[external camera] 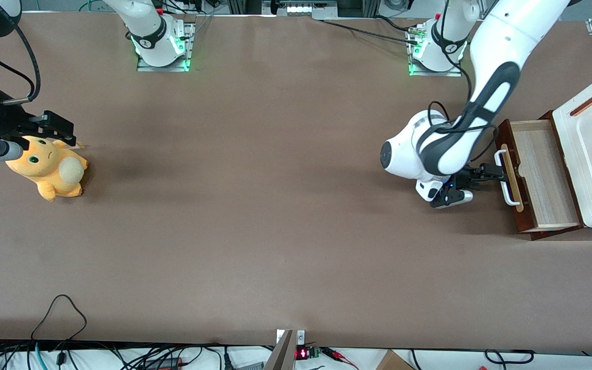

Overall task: Open lower drawer with left arm only
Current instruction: 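Pull the handle with the left gripper, sliding the drawer out, then open the left gripper and lift it away from the handle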

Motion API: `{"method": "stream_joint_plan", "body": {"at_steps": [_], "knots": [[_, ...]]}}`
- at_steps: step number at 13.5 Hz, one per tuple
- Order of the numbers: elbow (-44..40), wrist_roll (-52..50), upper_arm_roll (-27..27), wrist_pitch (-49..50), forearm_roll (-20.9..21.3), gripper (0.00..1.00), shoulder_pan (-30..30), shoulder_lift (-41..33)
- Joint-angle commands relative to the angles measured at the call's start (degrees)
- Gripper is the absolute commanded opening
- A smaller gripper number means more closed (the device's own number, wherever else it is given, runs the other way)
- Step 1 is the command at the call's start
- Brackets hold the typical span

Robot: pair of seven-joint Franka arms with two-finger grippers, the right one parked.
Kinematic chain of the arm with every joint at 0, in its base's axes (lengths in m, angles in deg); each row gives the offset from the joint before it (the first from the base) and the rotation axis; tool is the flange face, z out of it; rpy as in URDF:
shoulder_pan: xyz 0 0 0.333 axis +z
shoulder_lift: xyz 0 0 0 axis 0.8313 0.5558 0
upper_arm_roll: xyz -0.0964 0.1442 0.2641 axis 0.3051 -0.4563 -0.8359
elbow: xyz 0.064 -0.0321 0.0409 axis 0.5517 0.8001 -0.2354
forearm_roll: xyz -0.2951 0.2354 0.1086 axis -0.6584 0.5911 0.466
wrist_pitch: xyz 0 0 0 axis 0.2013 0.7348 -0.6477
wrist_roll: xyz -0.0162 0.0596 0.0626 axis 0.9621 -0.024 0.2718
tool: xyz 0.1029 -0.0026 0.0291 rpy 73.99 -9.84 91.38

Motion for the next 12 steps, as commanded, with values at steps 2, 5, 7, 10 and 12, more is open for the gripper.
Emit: {"method": "stream_joint_plan", "body": {"at_steps": [2,5,7,10,12], "knots": [[-6.42,10.67,-0.59,-5.24,-17.35,1.00,0.51,-7.09],[-11.79,20.16,-3.30,-5.33,-31.76,1.00,0.42,-12.88],[-15.21,27.53,-8.21,-5.33,-42.74,1.00,-0.28,-16.93],[-17.87,36.86,-18.39,-5.42,-59.53,1.00,-2.73,-21.76],[-17.78,40.30,-24.12,-5.42,-64.75,1.00,-4.84,-24.23]]}}
